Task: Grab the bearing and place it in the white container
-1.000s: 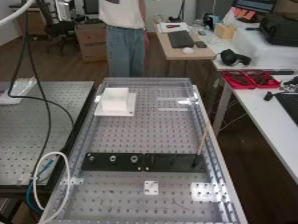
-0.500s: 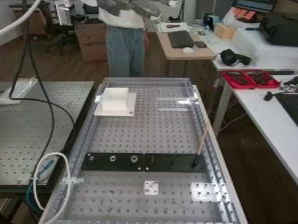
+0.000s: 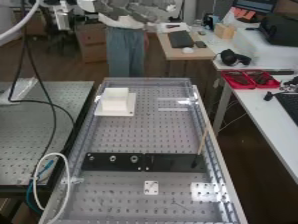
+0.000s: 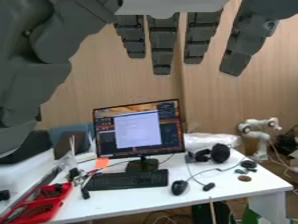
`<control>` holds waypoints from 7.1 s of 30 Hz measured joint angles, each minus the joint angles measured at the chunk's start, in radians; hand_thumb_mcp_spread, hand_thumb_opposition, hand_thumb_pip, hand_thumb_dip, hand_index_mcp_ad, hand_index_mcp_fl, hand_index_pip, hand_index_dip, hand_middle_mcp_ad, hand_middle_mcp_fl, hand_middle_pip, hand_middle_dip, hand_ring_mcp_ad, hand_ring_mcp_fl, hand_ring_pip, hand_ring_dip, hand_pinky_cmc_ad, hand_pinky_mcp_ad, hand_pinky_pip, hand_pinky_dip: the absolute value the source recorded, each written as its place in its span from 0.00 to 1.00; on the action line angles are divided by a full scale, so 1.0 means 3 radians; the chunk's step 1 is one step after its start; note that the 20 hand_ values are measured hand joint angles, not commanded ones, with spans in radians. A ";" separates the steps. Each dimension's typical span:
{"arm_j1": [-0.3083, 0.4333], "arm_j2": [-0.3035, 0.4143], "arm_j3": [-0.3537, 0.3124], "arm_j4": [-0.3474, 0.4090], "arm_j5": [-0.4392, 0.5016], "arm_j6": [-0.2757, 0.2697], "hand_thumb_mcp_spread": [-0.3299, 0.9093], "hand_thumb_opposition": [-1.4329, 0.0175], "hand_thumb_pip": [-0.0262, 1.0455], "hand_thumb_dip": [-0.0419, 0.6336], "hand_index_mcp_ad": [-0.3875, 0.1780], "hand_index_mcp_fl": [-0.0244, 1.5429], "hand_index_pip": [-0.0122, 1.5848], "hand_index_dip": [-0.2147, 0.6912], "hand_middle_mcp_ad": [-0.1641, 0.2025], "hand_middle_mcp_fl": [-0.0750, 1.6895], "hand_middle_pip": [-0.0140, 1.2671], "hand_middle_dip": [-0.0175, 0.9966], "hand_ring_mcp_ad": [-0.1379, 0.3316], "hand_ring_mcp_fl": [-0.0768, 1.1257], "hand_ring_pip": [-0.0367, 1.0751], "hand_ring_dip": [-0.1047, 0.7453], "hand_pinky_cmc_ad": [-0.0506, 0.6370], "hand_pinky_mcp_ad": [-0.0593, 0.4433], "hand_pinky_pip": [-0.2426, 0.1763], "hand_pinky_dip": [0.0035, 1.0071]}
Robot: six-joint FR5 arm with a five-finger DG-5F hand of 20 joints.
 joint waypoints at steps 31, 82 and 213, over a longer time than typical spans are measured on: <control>-0.0032 -0.0042 -0.1108 0.0931 0.0708 0.0294 0.53 0.52 0.35 0.12 0.69 0.03 0.06 0.29 0.66 0.11 0.12 0.22 0.64 0.07 0.14 0.22 0.60 0.72 0.40 0.27; 0.0558 -0.1012 -0.1647 0.2552 0.2988 0.0958 0.63 0.46 0.45 0.36 0.66 0.19 0.59 0.50 0.65 0.04 0.12 0.22 0.63 0.07 0.13 0.22 0.60 0.72 0.40 0.20; 0.0413 -0.1845 -0.1232 0.2855 0.2801 0.0285 0.67 0.41 0.47 0.51 0.59 0.19 0.82 0.52 0.65 0.09 0.12 0.24 0.57 0.07 0.13 0.23 0.60 0.67 0.47 0.18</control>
